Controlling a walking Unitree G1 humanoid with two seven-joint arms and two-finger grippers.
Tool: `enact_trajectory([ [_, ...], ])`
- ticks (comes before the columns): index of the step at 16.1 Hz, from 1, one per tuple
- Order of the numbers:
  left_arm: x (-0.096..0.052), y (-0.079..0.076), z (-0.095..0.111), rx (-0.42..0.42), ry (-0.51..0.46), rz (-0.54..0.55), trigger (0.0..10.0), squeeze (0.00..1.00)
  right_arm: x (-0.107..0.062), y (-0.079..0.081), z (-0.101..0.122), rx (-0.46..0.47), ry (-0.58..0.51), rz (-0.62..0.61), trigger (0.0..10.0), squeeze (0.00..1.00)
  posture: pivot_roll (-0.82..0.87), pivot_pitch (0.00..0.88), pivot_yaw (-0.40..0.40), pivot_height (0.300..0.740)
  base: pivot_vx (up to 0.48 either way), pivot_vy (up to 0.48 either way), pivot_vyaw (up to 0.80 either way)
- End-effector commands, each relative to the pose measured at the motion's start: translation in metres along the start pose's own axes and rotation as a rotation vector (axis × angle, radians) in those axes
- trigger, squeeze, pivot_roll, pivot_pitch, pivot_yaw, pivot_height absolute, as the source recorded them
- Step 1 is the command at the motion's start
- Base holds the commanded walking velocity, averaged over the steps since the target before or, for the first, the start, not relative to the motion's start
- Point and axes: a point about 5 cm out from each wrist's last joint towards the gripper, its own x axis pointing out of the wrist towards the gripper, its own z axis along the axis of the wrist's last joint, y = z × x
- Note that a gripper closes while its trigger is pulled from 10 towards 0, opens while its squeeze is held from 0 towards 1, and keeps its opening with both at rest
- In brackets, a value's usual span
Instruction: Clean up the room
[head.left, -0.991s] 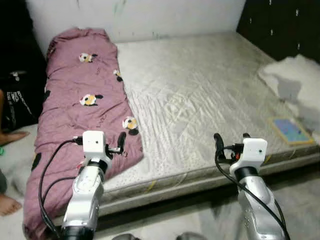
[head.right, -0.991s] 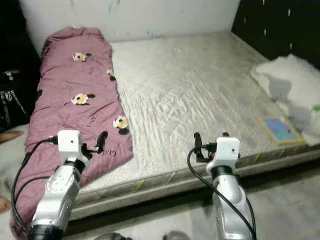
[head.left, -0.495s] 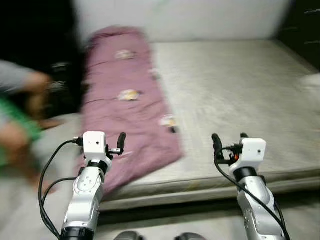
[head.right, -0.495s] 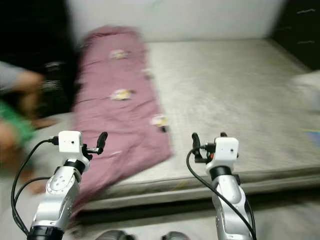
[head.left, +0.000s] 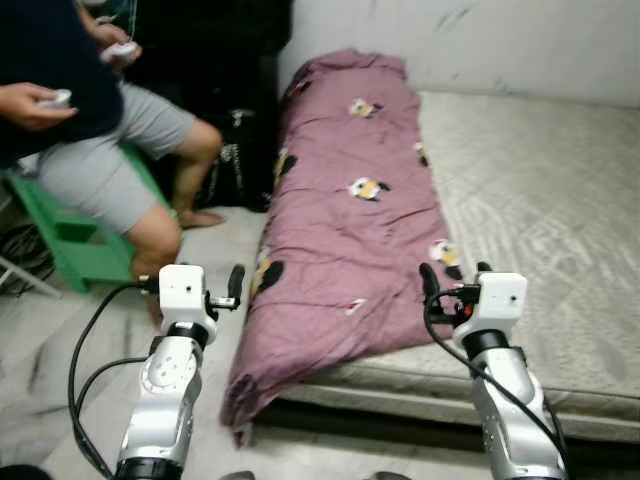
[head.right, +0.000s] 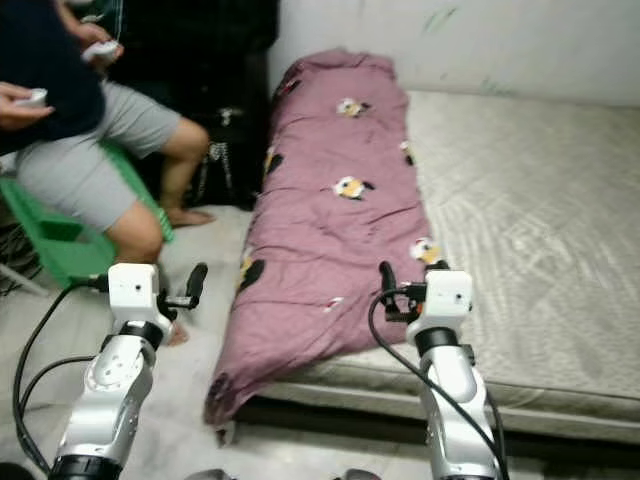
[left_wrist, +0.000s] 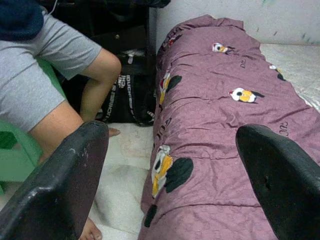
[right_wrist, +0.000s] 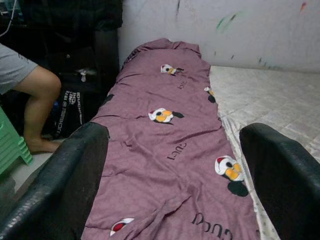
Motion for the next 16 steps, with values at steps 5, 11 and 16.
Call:
enact_trajectory([
  [5, -0.0044, -0.0078, 0.0018, -0.024, 0.001, -0.067, 10.0, 0.00, -0.0008, -0.0034, 0.0003, 0.004, 0.004, -0.021, 10.0, 0.00, -0.06, 0.037, -0.001, 0.740, 0.000, 0.000, 0.00],
  [11, -0.0071, -0.0085, 0.0036, -0.045, -0.004, -0.093, 10.0, 0.00, -0.0028, -0.0026, -0.0029, 0.018, 0.016, -0.032, 10.0, 0.00, -0.06, 0.032, 0.003, 0.740, 0.215, 0.000, -0.50],
  [16, -0.0073, -0.0105, 0.0041, -0.050, -0.001, -0.108, 10.0, 0.00, -0.0036, -0.0040, -0.0035, 0.015, 0.018, -0.042, 10.0, 0.00, -0.06, 0.031, 0.006, 0.740, 0.354, 0.000, -0.18],
])
